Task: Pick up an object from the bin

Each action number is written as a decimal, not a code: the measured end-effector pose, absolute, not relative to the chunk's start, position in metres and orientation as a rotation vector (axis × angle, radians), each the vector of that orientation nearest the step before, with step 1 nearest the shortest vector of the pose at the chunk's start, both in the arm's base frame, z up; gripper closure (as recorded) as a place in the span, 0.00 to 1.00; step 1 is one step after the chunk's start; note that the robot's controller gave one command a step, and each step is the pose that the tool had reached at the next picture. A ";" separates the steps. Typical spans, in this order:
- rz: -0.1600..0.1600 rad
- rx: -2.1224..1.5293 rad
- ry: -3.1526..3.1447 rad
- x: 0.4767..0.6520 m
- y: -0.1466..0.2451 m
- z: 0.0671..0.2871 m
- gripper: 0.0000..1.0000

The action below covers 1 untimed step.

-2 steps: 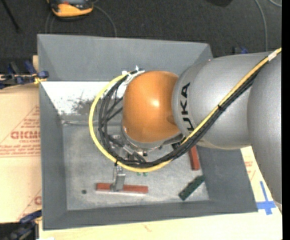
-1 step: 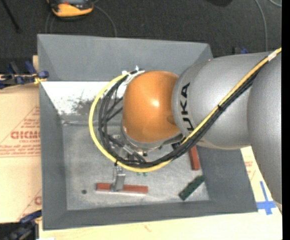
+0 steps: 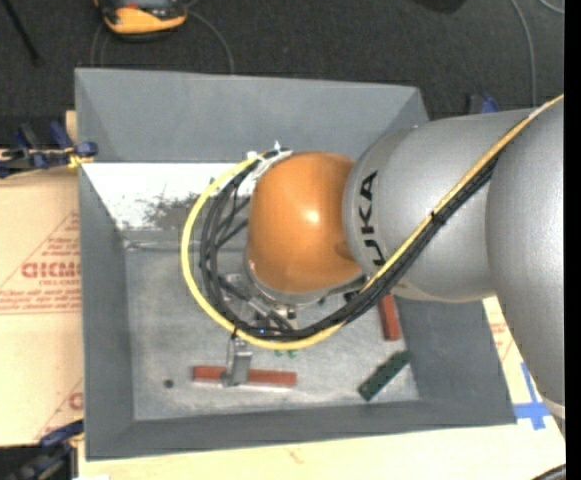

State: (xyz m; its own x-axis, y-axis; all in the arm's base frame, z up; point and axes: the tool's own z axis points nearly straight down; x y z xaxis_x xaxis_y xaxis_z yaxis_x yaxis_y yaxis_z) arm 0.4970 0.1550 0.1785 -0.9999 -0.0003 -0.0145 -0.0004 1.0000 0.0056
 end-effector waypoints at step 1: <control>0.001 -0.127 3.132 0.485 0.140 0.114 0.00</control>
Offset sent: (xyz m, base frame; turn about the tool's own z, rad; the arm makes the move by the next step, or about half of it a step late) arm 0.0006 -0.0477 -0.1085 -0.4172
